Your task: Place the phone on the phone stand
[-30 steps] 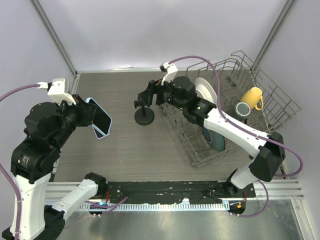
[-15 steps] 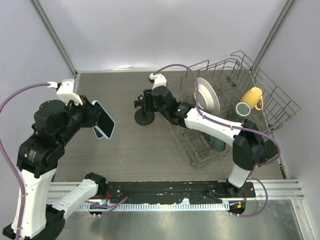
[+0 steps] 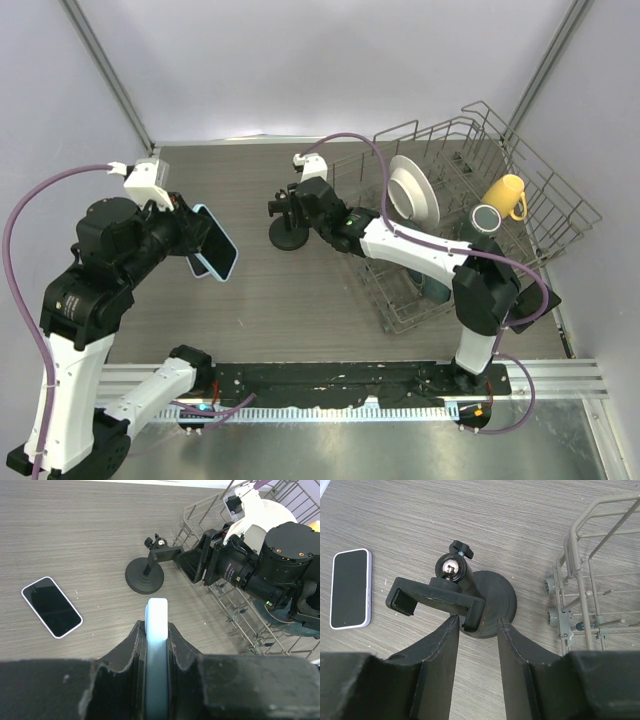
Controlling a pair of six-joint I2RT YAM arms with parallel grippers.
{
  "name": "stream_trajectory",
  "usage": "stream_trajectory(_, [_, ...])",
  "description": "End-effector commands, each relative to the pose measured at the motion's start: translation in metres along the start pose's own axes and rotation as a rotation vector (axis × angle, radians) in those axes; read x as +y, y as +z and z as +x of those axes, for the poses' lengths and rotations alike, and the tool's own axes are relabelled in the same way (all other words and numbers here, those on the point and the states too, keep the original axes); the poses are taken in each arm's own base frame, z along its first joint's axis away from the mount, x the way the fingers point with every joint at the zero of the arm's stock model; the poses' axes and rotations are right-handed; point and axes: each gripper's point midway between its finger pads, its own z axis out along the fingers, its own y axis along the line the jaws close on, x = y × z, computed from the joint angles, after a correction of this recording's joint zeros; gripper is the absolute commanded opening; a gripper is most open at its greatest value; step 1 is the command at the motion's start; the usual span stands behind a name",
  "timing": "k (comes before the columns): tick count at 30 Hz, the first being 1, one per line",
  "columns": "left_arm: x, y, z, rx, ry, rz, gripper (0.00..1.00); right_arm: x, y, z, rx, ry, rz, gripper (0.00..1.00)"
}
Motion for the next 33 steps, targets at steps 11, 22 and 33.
stream_trajectory(11, [-0.036,-0.002,-0.028,-0.108,-0.003,0.187,0.0,0.01,0.01,-0.025,-0.086,-0.028,-0.007,0.28])
stream_trajectory(22, [-0.051,0.011,-0.007,-0.054,0.071,0.303,0.0,0.026,-0.007,-0.023,-0.083,-0.154,-0.15,0.0])
stream_trajectory(33, [-0.101,0.014,0.004,-0.082,0.167,0.65,0.0,0.064,-0.042,0.012,0.041,-0.35,-0.514,0.0])
